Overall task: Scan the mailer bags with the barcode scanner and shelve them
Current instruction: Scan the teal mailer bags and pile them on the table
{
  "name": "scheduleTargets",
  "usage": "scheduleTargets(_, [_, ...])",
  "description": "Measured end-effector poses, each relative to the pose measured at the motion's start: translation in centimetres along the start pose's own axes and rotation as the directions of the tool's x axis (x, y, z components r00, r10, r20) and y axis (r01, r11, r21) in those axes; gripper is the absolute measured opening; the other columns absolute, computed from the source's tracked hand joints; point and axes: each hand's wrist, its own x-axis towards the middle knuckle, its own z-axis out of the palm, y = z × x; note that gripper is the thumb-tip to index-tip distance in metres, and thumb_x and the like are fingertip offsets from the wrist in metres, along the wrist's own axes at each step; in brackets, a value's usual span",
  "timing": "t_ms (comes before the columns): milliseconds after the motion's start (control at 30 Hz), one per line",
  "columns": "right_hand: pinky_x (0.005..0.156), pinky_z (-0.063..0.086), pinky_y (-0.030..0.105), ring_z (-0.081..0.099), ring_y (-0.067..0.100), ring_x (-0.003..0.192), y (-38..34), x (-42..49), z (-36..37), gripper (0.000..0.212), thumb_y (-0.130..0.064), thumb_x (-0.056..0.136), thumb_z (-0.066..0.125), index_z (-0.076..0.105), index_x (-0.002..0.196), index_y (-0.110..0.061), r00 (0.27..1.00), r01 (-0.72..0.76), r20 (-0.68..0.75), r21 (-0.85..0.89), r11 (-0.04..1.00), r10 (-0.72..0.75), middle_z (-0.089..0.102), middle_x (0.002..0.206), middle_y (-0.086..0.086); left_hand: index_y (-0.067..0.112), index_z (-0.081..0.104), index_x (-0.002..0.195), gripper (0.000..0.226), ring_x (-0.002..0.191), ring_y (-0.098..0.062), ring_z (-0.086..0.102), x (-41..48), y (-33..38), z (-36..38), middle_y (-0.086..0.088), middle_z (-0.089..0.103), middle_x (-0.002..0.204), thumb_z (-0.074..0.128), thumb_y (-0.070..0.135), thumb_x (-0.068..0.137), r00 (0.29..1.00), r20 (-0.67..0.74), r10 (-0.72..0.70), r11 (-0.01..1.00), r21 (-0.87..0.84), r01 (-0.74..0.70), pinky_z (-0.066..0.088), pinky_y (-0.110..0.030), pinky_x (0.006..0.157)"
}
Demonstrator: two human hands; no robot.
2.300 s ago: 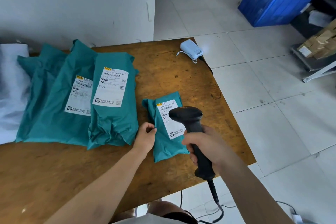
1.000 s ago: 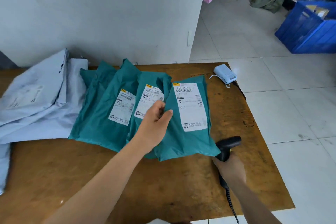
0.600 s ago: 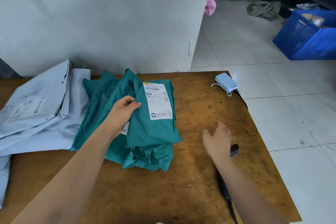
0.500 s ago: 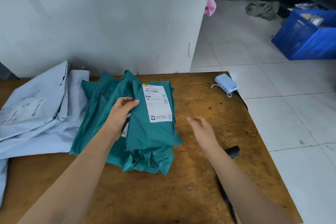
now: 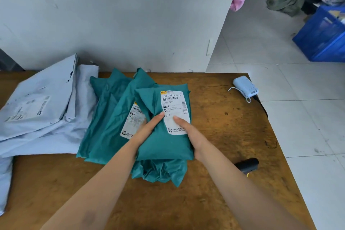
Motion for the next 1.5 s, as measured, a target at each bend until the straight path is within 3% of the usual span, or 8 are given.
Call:
scheduleTargets(100, [0.088,0.056,0.041,0.070,0.027,0.102,0.1,0.3,0.5,0.047,-0.043,0.079,0.072,0.066,0.121,-0.022,1.000,0.012,-0.016,0.013,1.000,-0.011,0.074,0.110,0.007,0.028,0.055,0.129,0.059,0.115,-0.023,0.062,-0.2,-0.1,0.0,-0.003,0.064,0.128,0.070,0.049,0.076,0.997,0.080,-0.009,0.998,-0.065,0.014,0.044,-0.043,0.103])
scheduleTargets(233, [0.094,0.052,0.045,0.067,0.029,0.107,0.1,-0.3,-0.3,0.044,-0.048,0.084,0.064,0.067,0.118,-0.022,0.999,-0.048,0.020,0.094,0.994,0.046,0.073,0.112,0.008,0.029,0.063,0.109,0.024,0.089,-0.016,0.072,-1.0,0.2,0.0,0.001,0.075,0.102,0.052,0.041,0.091,0.993,0.090,-0.070,0.988,-0.131,0.081,0.058,-0.029,0.072])
scheduleTargets(433, [0.096,0.050,0.048,0.063,0.032,0.113,1.5,-0.1,-0.8,0.057,-0.055,0.075,0.066,0.065,0.123,-0.023,0.998,-0.054,0.048,0.206,0.977,0.045,0.070,0.119,0.010,0.028,0.074,0.094,0.034,0.084,-0.019,0.074,-2.0,-0.8,-1.1,-0.003,0.076,0.097,0.054,0.049,0.077,0.992,0.086,-0.096,0.962,-0.246,0.115,0.059,-0.031,0.066])
scheduleTargets(600, [0.088,0.052,0.042,0.067,0.032,0.105,0.6,-0.9,-1.2,0.057,-0.052,0.078,0.061,0.065,0.123,-0.018,0.997,-0.053,0.061,0.170,0.984,0.043,0.070,0.116,0.014,0.021,0.067,0.106,0.037,0.088,-0.023,0.073,-3.3,-1.9,0.3,-0.008,0.074,0.103,0.047,0.046,0.087,0.981,0.174,-0.090,0.920,-0.363,0.149,0.060,-0.034,0.068])
scheduleTargets(733, [0.088,0.052,0.041,0.070,0.031,0.097,0.3,-1.3,-2.8,0.057,-0.052,0.077,0.061,0.067,0.120,-0.015,0.998,-0.052,0.032,0.162,0.985,0.047,0.071,0.114,0.016,0.021,0.064,0.115,0.043,0.096,-0.021,0.071,-3.5,-2.4,2.2,-0.006,0.072,0.110,0.048,0.049,0.085,0.972,0.207,-0.108,0.938,-0.303,0.169,0.058,-0.034,0.076])
scheduleTargets(1100, [0.080,0.054,0.039,0.073,0.028,0.088,1.7,-4.0,-2.3,0.053,-0.054,0.073,0.062,0.071,0.109,-0.017,0.999,-0.014,-0.039,0.204,0.979,0.022,0.074,0.106,0.015,0.019,0.060,0.120,0.041,0.094,-0.020,0.072,-4.5,-3.0,3.7,-0.006,0.073,0.108,0.046,0.043,0.091,0.982,0.179,-0.067,0.925,-0.358,0.128,0.060,-0.032,0.072])
scheduleTargets(1267, [0.099,0.048,0.048,0.066,0.034,0.104,1.1,-6.2,-2.6,0.057,-0.056,0.070,0.064,0.071,0.111,-0.017,0.995,0.059,-0.090,0.252,0.966,-0.037,0.072,0.111,0.017,0.023,0.063,0.098,0.029,0.071,-0.014,0.074,-5.3,-1.6,5.2,0.000,0.077,0.081,0.041,0.042,0.096,0.962,0.266,-0.065,0.959,-0.249,0.134,0.057,-0.024,0.054])
scheduleTargets(1500, [0.096,0.049,0.046,0.065,0.034,0.104,3.7,-8.1,-1.8,0.062,-0.057,0.069,0.064,0.070,0.115,-0.015,0.993,0.051,-0.115,0.316,0.947,-0.015,0.071,0.114,0.018,0.026,0.061,0.094,0.030,0.068,-0.012,0.073,-7.1,-2.5,4.8,0.003,0.076,0.076,0.037,0.043,0.097,0.951,0.288,-0.109,0.978,-0.138,0.154,0.058,-0.025,0.056])
